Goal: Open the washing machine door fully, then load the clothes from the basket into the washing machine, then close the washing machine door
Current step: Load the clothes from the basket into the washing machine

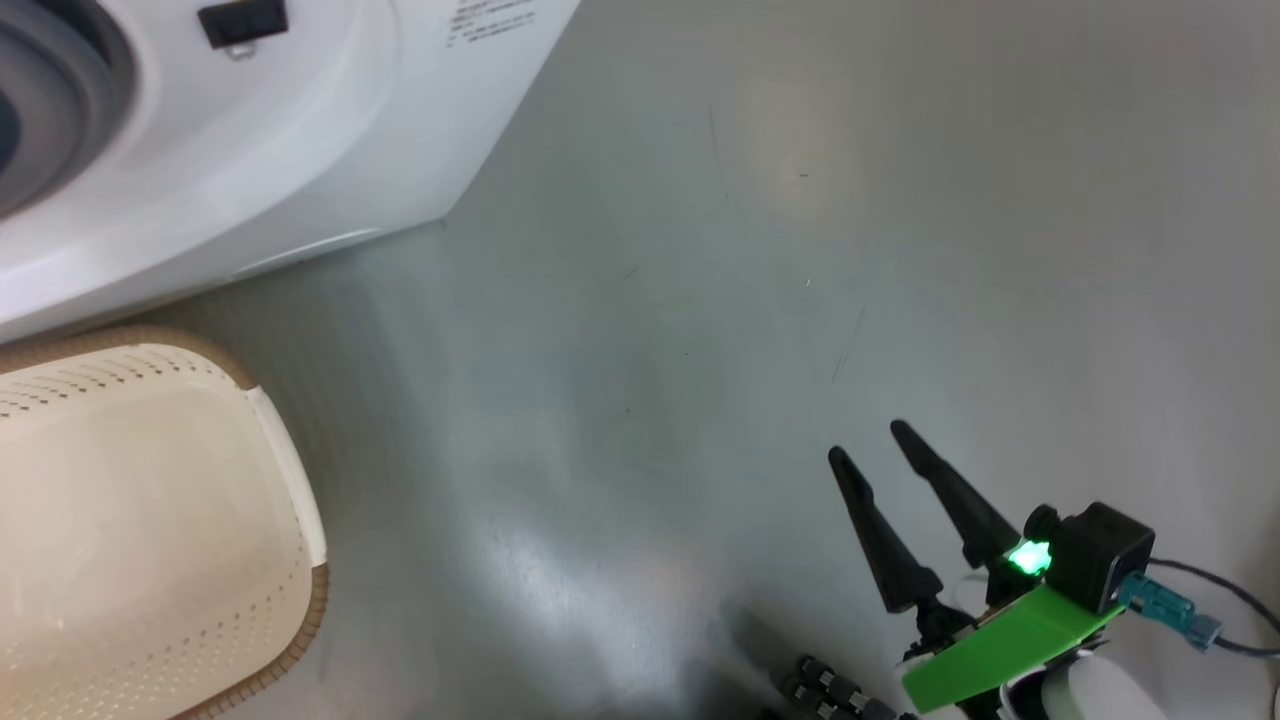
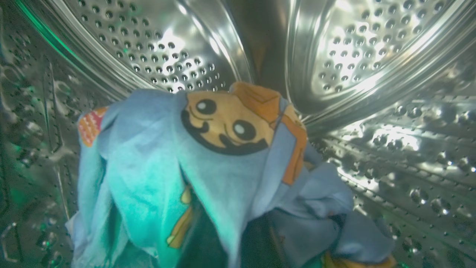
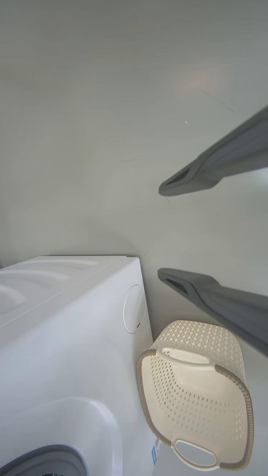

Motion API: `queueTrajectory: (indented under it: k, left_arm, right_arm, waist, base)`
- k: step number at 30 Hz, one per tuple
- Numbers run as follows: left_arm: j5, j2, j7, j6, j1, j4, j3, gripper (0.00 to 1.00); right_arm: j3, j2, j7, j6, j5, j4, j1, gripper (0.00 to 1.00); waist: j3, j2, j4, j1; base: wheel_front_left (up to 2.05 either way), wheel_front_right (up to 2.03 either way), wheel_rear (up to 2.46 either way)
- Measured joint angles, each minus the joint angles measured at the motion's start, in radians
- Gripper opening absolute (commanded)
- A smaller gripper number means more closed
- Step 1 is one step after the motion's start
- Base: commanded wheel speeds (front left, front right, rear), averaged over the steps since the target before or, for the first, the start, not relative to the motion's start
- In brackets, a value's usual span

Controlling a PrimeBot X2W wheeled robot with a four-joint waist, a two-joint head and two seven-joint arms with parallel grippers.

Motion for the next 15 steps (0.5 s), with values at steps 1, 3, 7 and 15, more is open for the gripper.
queueTrajectory:
  k: [1, 3, 7, 15]
  left_arm:
    - [0.000, 0.000, 0.018, 0.000, -0.003, 0.021, -0.004, 0.00]
    - [0.000, 0.000, 0.051, -0.002, -0.013, 0.058, -0.010, 0.12]
    - [0.000, -0.005, 0.079, -0.002, -0.036, 0.090, -0.022, 1.00]
    - [-0.017, -0.063, 0.123, 0.053, -0.038, 0.126, -0.022, 1.00]
  right_arm:
    - [0.003, 0.002, 0.000, 0.000, 0.004, 0.001, 0.006, 1.00]
    - [0.007, 0.006, 0.000, 0.000, 0.008, 0.003, 0.014, 1.00]
    - [-0.004, 0.008, 0.000, 0.000, 0.008, 0.010, 0.015, 1.00]
    - [-0.021, 0.019, 0.000, 0.000, 0.009, 0.017, 0.009, 1.00]
  waist:
    - [-0.001, 0.0000, 0.002, 0.0000]
    - [-0.005, 0.0000, 0.004, 0.0000]
    - [-0.012, 0.0000, 0.010, 0.0000]
    - [-0.028, 0.0000, 0.045, 0.0000]
  base:
    - [0.00, 0.00, 0.00]
    - [0.00, 0.00, 0.00]
    - [0.00, 0.00, 0.00]
    - [0.00, 0.00, 0.00]
